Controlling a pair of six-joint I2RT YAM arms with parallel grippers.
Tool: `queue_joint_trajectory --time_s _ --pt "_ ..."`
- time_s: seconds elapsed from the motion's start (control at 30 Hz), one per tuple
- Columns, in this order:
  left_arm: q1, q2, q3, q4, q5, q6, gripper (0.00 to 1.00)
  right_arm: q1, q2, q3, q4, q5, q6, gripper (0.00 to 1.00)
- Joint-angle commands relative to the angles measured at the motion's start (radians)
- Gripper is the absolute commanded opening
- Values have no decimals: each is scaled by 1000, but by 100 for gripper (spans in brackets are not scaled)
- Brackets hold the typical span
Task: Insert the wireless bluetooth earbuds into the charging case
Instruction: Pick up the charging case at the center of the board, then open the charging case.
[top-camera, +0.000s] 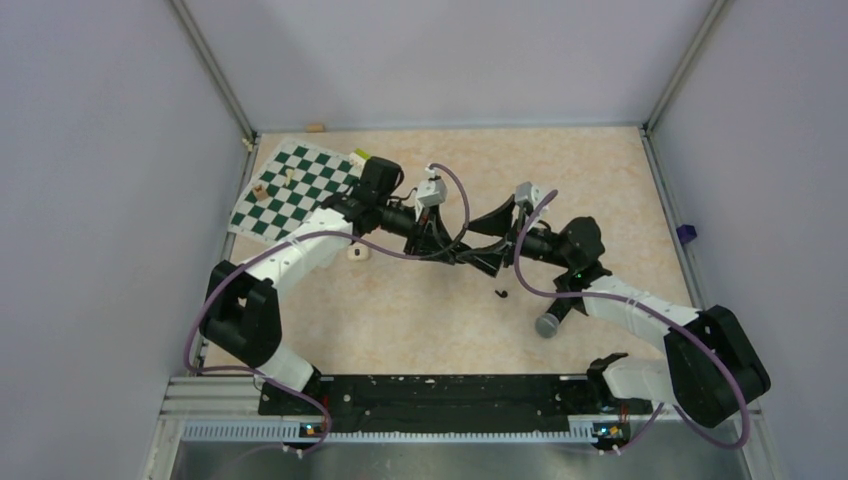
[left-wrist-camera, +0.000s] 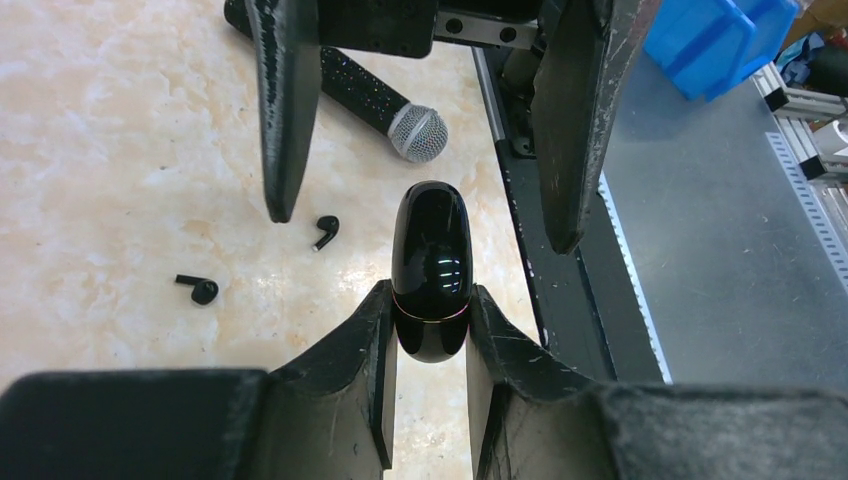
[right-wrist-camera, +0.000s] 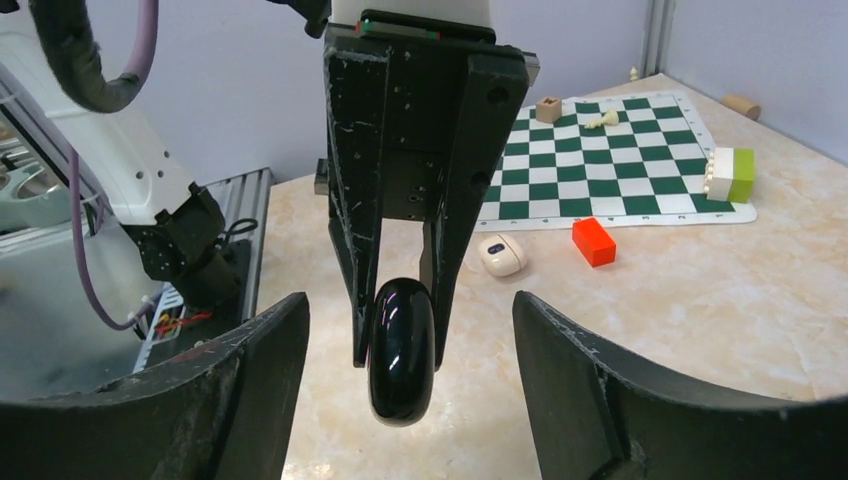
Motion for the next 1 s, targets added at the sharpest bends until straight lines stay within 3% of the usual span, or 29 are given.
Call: queue_joint_trajectory --time_s 0.0,0.13,0.27,0.43,0.73,0.97 --pt "-20 -15 38 -59 -26 89 0 -3 2 32 32 1 -7 74" --pt "-28 -12 55 -77 -31 101 0 -3 -11 70 -133 51 -127 75" --pt "-29 -10 64 -88 -34 106 0 -2 -18 89 -189 29 -160 77" --pt "-29 -9 64 -92 -36 111 0 -1 -22 93 -188 -36 -162 93" --pt "-33 -21 57 -106 -45 136 0 -5 -28 111 -269 160 -193 93" --pt "-64 -36 37 -124 -121 194 0 -16 -28 115 -280 210 -197 93"
